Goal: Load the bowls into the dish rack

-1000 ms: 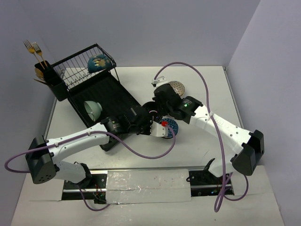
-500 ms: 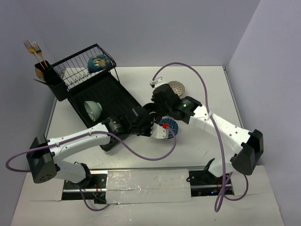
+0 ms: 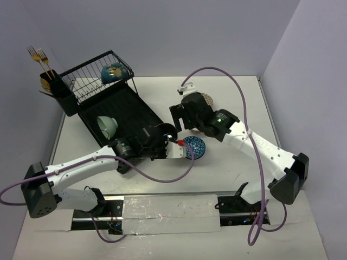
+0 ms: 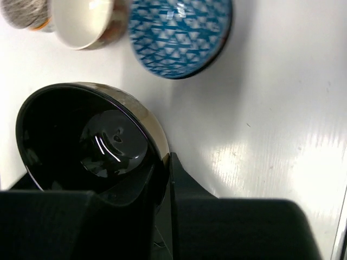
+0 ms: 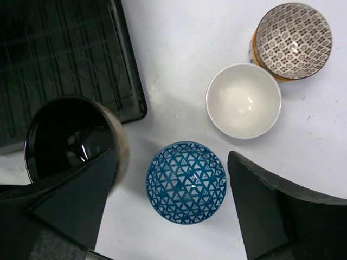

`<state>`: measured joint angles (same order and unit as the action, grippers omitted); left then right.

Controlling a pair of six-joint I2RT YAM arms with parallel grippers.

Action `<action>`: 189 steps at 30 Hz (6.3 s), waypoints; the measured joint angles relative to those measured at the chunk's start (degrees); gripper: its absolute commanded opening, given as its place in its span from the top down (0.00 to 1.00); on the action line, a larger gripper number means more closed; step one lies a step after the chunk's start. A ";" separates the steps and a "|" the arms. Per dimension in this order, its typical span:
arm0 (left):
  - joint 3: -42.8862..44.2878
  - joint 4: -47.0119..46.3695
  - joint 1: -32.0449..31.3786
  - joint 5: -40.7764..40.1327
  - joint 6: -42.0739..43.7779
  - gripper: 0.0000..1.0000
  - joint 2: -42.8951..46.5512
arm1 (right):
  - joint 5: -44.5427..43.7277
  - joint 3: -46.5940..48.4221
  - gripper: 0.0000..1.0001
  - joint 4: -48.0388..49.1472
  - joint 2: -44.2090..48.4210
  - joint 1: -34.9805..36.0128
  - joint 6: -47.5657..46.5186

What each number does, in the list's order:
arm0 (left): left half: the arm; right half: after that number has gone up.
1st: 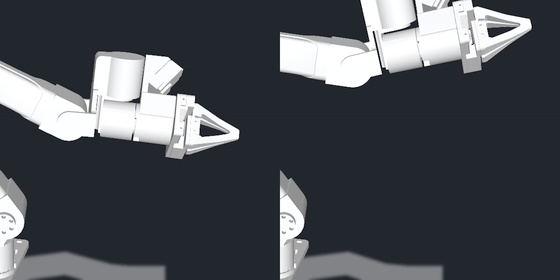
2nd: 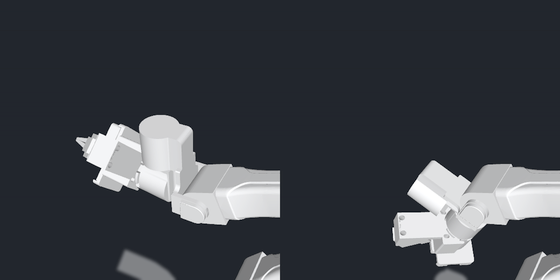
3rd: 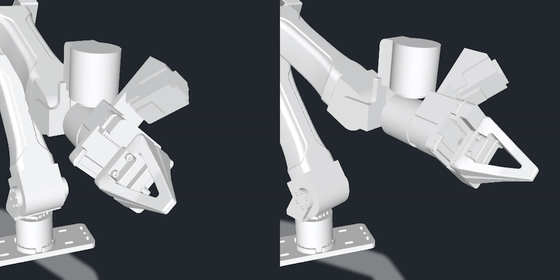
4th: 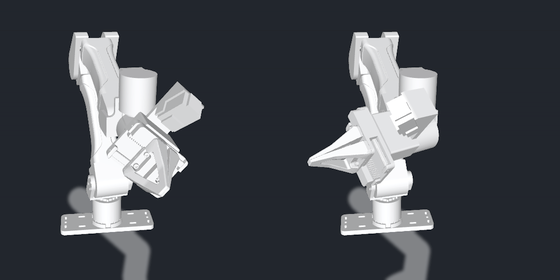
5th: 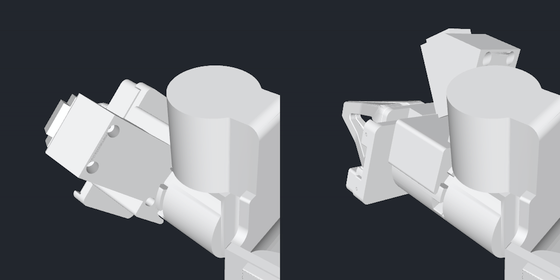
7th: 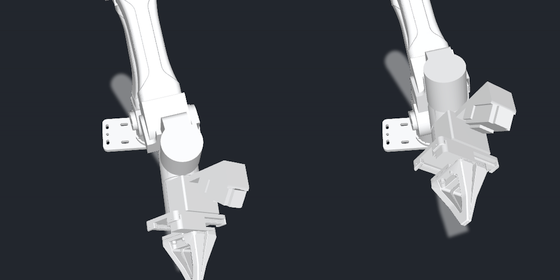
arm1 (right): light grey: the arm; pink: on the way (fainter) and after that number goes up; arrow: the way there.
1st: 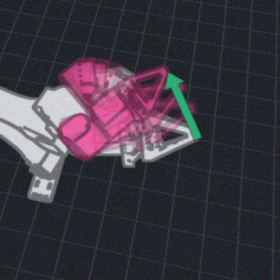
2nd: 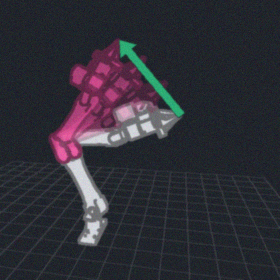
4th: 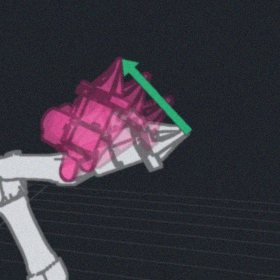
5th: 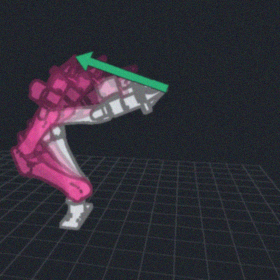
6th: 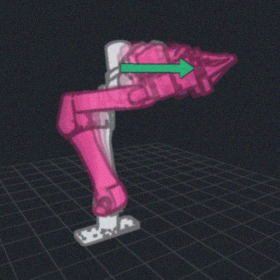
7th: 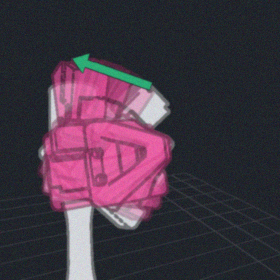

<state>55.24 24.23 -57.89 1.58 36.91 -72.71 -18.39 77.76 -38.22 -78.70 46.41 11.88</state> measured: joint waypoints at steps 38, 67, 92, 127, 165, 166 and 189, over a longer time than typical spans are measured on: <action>-24.09 -54.49 43.36 4.61 -74.51 1.00 8.02 | 6.14 -17.51 0.04 15.69 21.57 -12.33 8.31; -24.09 -59.17 47.47 8.13 -78.07 1.00 -0.76 | 8.07 -20.13 0.05 17.81 23.08 -12.33 7.69; -26.32 -67.25 48.68 10.03 -77.07 1.00 -6.54 | 9.75 -20.83 0.07 18.58 23.54 -12.33 6.71; -30.60 -78.97 51.95 17.73 -79.47 1.00 -9.14 | 12.04 -21.99 0.08 20.41 24.61 -12.33 6.34; -35.91 -91.54 54.18 20.72 -82.68 1.00 -11.58 | 15.02 -23.02 0.09 22.21 26.08 -12.33 5.97; -35.91 -91.84 54.18 20.96 -82.66 1.00 -11.80 | 15.04 -23.04 0.09 22.21 26.12 -12.33 5.86; -36.72 -94.44 55.08 21.86 -85.31 1.00 -12.52 | 16.46 -23.91 0.09 22.84 26.88 -12.33 5.33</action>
<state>18.52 -70.22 -2.81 23.44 -48.40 -85.23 -1.93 53.84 -15.38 -51.81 34.09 17.21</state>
